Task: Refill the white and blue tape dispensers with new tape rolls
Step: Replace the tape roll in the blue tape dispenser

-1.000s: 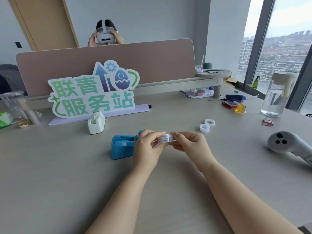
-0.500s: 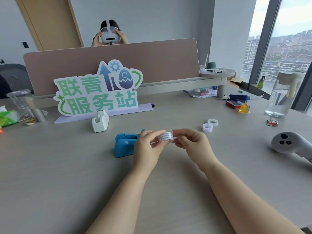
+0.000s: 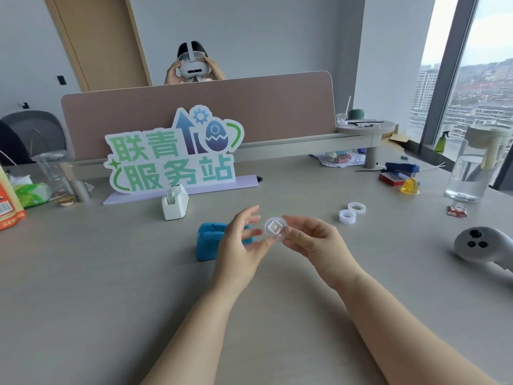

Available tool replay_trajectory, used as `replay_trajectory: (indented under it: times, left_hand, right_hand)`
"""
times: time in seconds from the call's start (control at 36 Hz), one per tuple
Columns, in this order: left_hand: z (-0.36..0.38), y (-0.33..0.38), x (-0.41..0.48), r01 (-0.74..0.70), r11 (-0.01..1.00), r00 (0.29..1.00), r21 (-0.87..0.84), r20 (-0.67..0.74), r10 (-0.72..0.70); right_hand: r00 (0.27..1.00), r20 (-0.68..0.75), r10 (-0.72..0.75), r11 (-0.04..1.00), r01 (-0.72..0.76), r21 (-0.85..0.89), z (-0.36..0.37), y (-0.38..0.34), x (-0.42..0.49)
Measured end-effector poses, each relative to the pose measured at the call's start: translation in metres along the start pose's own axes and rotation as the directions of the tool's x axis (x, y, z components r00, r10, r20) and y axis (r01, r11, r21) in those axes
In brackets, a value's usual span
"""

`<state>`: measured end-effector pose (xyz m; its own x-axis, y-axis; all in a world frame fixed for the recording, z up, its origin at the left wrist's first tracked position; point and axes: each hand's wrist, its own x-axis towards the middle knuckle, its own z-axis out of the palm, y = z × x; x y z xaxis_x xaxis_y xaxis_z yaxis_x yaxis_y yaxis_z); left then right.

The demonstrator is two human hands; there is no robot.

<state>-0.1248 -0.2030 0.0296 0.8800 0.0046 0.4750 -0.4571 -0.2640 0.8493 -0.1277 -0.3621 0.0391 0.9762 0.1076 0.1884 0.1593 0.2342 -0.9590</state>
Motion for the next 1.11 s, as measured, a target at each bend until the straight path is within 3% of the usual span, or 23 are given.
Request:
replay_trajectory:
  times: [0.06,0.11,0.19,0.25,0.47,0.53,0.61,0.69,0.78,0.83,0.89,1.11]
  left_hand:
    - [-0.008,0.000,0.000,-0.210,0.948,0.976,0.239,-0.007,0.218]
    - [-0.018,0.001,0.002,-0.345,0.800,0.924,0.491,0.025,0.383]
    - [-0.033,-0.001,0.008,-0.403,0.647,0.882,0.647,0.087,0.462]
    - [-0.042,-0.008,0.013,-0.407,0.618,0.872,0.673,0.085,0.482]
    - [-0.074,-0.027,0.020,-0.340,0.762,0.876,0.551,-0.109,0.469]
    - [-0.080,-0.029,0.024,-0.294,0.835,0.896,0.464,-0.170,0.410]
    - [-0.090,-0.026,0.035,-0.175,0.939,0.948,0.295,-0.207,0.242]
    - [-0.099,-0.028,0.042,-0.080,0.963,0.981,0.257,-0.151,0.121]
    - [-0.103,-0.041,0.040,-0.024,0.965,0.988,0.260,-0.143,0.063]
    - [-0.105,-0.048,0.039,-0.014,0.960,0.990,0.281,-0.129,0.052]
    - [-0.107,-0.052,0.040,-0.019,0.951,0.993,0.309,-0.108,0.055]
    - [-0.109,-0.051,0.040,-0.003,0.951,0.996,0.310,-0.084,0.031]
  right_hand:
    - [0.999,-0.014,0.033,0.998,-0.032,0.050,0.004,-0.001,0.003]
    - [0.997,-0.018,0.073,0.995,-0.071,0.073,0.009,-0.003,0.009]
    - [0.991,0.019,0.131,0.990,-0.132,0.047,0.025,-0.010,0.024]
    - [0.988,0.039,0.151,0.987,-0.152,0.041,0.038,-0.015,0.035]
    - [0.995,-0.017,0.095,0.995,-0.095,-0.011,0.081,0.004,0.050]
    - [0.997,-0.044,0.070,0.997,-0.072,-0.033,0.084,0.007,0.053]
    - [0.995,-0.101,0.007,0.979,-0.027,-0.203,0.084,0.004,0.063]
    - [0.983,-0.113,-0.144,0.871,0.072,-0.486,0.080,0.001,0.078]
    - [0.949,-0.113,-0.294,0.781,0.170,-0.601,0.079,0.011,0.083]
    - [0.848,-0.021,-0.529,0.566,0.335,-0.753,0.076,0.027,0.080]
    - [0.769,0.139,-0.624,0.356,0.437,-0.826,0.073,0.044,0.078]
    - [0.777,0.200,-0.596,0.338,0.469,-0.816,0.073,0.057,0.081]
